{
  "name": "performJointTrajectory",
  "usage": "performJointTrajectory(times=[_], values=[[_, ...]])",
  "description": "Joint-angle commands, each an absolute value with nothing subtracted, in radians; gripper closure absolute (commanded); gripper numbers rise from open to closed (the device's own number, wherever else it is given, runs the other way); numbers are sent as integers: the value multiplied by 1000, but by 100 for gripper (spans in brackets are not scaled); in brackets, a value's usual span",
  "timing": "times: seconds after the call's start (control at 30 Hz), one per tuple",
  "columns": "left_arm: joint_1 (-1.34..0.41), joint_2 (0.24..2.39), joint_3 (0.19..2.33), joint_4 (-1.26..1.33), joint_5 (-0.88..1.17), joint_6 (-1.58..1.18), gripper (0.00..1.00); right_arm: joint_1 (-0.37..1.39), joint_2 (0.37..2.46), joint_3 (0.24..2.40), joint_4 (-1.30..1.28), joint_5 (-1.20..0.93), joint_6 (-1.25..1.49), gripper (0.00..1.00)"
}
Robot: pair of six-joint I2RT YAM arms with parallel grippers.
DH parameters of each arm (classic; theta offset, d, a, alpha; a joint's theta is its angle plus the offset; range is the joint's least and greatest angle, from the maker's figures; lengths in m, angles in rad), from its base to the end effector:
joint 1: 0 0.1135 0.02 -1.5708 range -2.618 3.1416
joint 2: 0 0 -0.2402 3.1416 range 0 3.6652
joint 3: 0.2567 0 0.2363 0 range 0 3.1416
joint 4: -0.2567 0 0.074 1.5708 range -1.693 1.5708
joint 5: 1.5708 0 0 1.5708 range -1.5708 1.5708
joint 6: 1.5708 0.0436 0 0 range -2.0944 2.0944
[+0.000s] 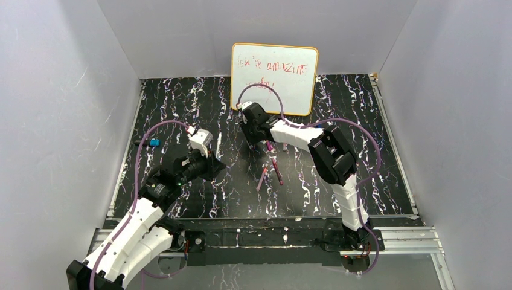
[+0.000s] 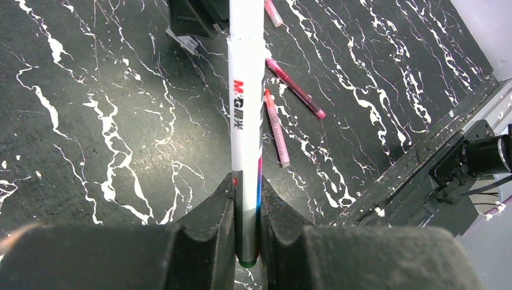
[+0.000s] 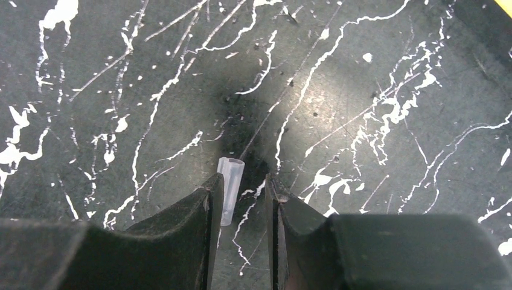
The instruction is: Insert the pens into the pen caps
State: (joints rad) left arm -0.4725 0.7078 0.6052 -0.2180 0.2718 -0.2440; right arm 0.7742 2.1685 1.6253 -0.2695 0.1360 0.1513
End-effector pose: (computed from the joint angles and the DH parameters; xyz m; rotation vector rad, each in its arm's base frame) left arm 0.1559 -0.0928 0.2694 0.4112 1.9048 -0.7390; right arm 0.3348 0.3191 0.1602 -0.6710 2.2959 0.2794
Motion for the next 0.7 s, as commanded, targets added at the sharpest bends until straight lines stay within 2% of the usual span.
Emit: performJointTrajectory(times=[0.0, 0.33, 0.67], values=[[-468, 689, 632, -235, 262, -239, 100, 757, 2095, 1591, -226, 178, 164, 60], [-468, 699, 630, -229, 271, -239, 100, 674, 1977, 1489, -216, 198, 160, 60], [-468, 711, 632, -229, 274, -238, 100, 657, 1958, 1449, -258, 187, 151, 61]])
